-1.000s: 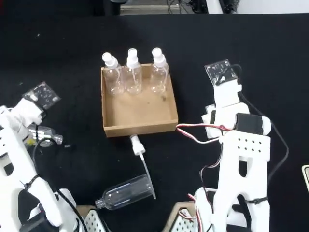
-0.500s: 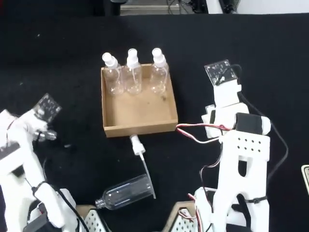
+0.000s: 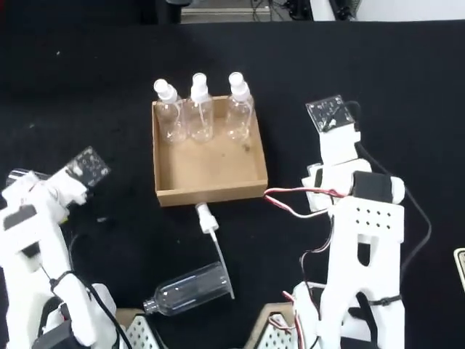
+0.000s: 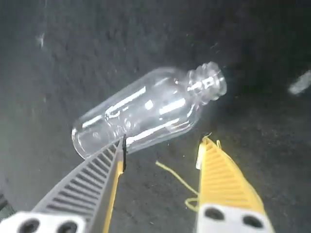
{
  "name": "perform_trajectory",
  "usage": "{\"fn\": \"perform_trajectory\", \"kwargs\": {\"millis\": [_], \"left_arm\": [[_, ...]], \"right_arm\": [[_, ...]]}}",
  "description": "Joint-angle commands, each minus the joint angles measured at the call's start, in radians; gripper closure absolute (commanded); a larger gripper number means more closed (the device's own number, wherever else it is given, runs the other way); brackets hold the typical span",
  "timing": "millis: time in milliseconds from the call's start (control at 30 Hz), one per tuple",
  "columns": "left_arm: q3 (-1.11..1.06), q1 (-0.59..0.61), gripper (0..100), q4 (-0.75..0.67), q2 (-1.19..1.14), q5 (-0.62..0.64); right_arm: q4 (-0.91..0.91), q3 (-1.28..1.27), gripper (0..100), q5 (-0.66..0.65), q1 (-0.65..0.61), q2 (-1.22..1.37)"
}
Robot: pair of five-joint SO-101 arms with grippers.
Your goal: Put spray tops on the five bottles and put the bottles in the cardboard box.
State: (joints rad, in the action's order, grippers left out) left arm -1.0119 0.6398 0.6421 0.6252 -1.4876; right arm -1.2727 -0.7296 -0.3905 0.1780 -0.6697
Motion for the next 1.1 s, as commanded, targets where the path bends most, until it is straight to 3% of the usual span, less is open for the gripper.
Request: {"fn": "perform_trajectory", "kwargs": {"millis": [0, 233, 367, 567, 800, 933, 1067], "left_arm": [[0.157, -0.044, 77, 0.1, 0.006, -0.083], [0.242, -0.007, 77, 0.19, 0.006, -0.183], [0.354, 0.065, 77, 0.17, -0.018, -0.138], [0.57, 0.139, 77, -0.014, -0.338, 0.114], [0.921, 0.153, 77, 0.212, -0.621, 0.52], [0.949, 0.16, 77, 0.176, -0.743, 0.646], [0.944, 0.193, 77, 0.158, -0.818, 0.671]], "right_arm": [[0.005, 0.007, 98.8, 0.006, -0.008, -0.042], [-0.002, 0.005, 98.8, 0.006, -0.006, -0.042], [0.002, 0.005, 98.8, 0.006, -0.006, -0.042], [0.0, 0.005, 98.8, 0.006, -0.006, -0.042], [0.003, 0.005, 98.8, 0.006, -0.008, -0.042], [0.003, 0.005, 98.8, 0.006, -0.008, -0.042], [0.003, 0.005, 98.8, 0.006, -0.008, -0.042]]}}
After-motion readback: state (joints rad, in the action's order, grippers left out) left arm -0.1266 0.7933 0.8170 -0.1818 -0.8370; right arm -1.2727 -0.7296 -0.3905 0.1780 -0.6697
